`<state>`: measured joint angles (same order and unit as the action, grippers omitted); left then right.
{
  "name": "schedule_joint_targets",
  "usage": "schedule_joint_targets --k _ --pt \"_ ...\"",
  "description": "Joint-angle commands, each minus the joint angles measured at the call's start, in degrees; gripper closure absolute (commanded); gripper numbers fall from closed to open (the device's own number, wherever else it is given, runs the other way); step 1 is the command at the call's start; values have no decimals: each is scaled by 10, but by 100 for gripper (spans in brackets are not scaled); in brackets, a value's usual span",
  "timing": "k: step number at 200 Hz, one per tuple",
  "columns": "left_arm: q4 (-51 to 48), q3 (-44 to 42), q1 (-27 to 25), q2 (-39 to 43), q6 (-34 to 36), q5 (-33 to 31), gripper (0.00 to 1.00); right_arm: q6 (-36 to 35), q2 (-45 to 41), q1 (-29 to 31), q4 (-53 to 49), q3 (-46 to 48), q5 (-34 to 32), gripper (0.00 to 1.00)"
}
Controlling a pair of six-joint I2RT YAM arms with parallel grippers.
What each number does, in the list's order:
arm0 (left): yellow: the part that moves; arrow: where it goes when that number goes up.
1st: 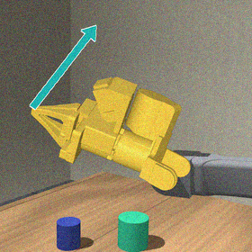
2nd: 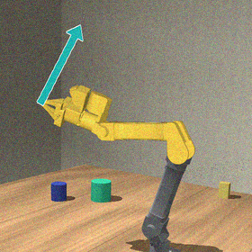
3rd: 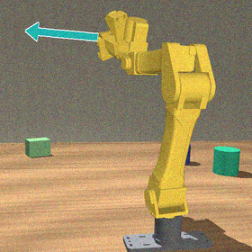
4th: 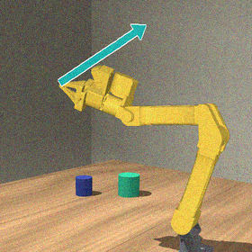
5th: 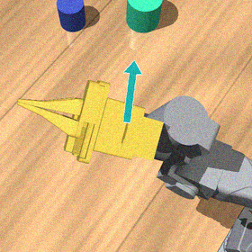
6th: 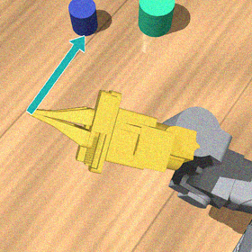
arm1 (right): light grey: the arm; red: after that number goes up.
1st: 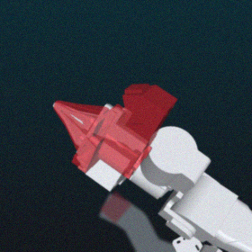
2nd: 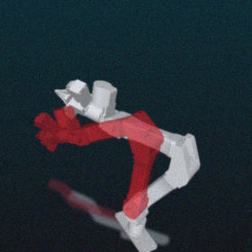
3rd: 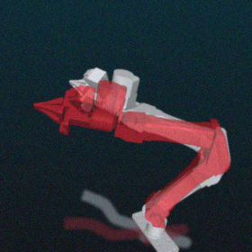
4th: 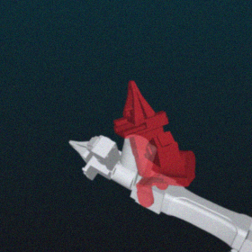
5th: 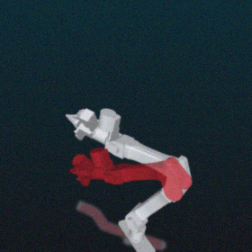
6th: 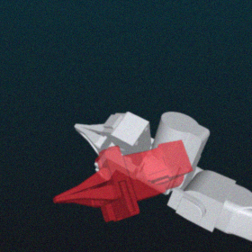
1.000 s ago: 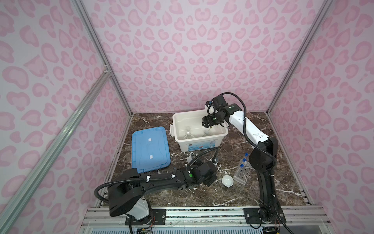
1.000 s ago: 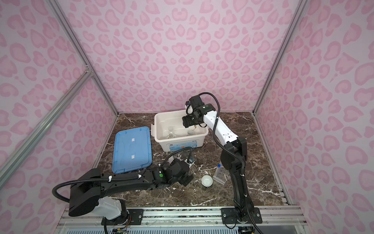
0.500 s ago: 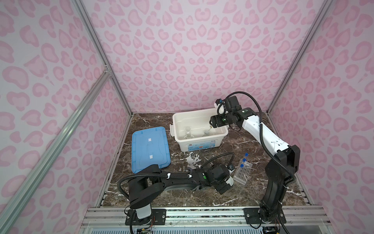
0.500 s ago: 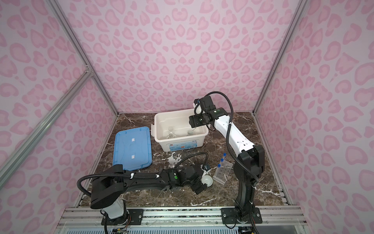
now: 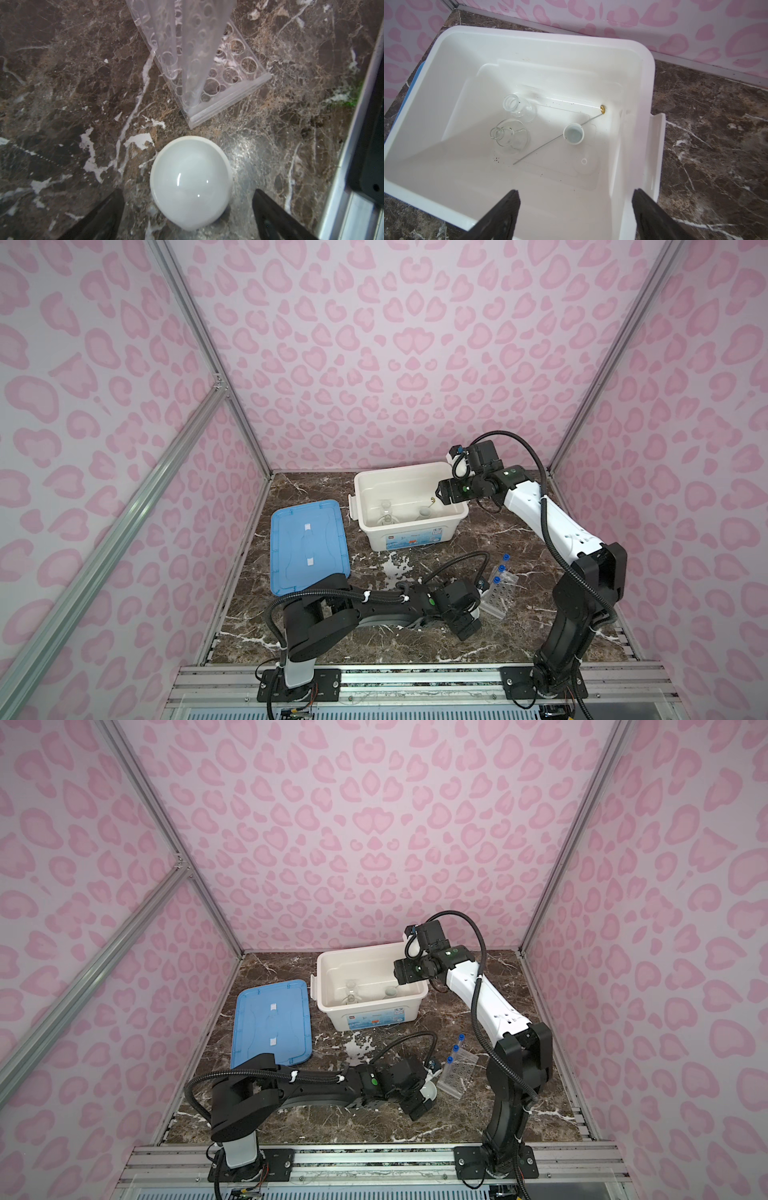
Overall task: Organize the chemistry lab equipment
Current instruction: 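Raise the right gripper from the bin while the left gripper reaches toward the white bowl, then lower the left gripper over the white bowl beside the rack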
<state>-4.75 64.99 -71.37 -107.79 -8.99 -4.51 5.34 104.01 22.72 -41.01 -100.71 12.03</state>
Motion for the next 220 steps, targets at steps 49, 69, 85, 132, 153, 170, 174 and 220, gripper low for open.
schedule_joint_targets --k 49,69,85,132,153,170,174,220 --pt "-21 40 3 -35 -13 -11 3 3 -8 -2 18 9 2 13" --pt "-27 48 6 -43 -16 -9 3 3 -9 -3 18 10 4 13" --pt "-29 50 10 -46 -18 -5 2 4 -10 -3 19 12 4 13" --pt "-40 60 17 -55 -22 3 6 5 -12 -5 20 15 4 13" --pt "-39 58 17 -53 -22 5 9 5 -12 -5 20 16 4 13" --pt "-39 58 17 -53 -23 5 12 5 -11 -6 20 16 4 13" --pt "-39 58 18 -53 -23 5 13 5 -11 -6 20 16 4 13" --pt "-36 45 22 -45 -33 -1 19 5 -10 -6 21 18 4 13"
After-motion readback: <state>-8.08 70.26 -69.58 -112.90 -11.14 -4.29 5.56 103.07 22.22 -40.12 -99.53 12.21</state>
